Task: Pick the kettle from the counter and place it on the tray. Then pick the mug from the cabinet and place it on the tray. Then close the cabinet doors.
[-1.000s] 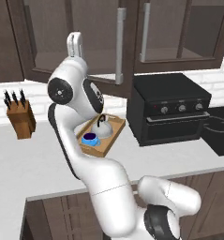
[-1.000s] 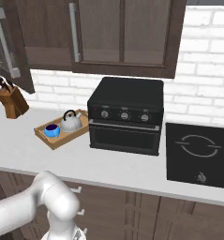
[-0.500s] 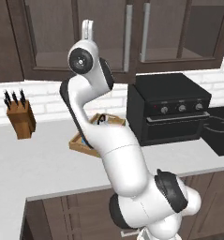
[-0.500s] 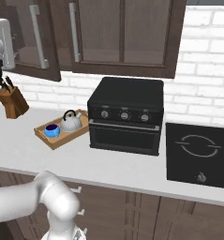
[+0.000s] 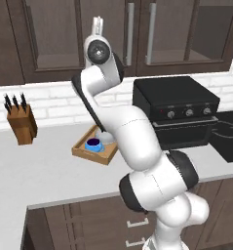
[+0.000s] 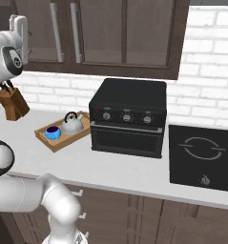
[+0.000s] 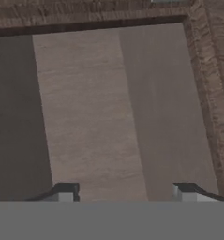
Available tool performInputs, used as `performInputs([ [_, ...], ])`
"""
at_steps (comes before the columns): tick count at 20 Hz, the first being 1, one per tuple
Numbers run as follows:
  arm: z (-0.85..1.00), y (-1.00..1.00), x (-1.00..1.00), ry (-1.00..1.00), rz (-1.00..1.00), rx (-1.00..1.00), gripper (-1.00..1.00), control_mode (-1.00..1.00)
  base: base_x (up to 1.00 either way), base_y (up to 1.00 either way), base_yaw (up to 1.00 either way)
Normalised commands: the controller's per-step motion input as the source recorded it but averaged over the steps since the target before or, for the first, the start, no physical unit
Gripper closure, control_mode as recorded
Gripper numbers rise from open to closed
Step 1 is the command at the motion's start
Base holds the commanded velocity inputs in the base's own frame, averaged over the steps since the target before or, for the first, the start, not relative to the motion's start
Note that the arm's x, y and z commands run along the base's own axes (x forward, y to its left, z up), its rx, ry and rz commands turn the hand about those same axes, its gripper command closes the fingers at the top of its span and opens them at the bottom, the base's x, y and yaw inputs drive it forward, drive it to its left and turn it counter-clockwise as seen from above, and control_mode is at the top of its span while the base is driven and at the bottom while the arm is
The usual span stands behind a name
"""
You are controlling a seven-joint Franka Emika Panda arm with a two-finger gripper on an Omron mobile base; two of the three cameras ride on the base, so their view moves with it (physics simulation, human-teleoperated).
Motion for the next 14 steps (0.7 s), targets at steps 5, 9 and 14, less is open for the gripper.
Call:
performInputs([
  [5, -0.26, -0.07, 0.84, 0.0, 0.0, 0.23, -1.0, -1.0, 0.0, 0.0, 0.0],
  [9, -0.26, -0.08, 0.71, 0.0, 0.0, 0.21, -1.0, -1.0, 0.0, 0.0, 0.0],
  [14, -0.39, -0.03, 0.61, 0.0, 0.01, 0.18, -1.0, -1.0, 0.0, 0.0, 0.0],
])
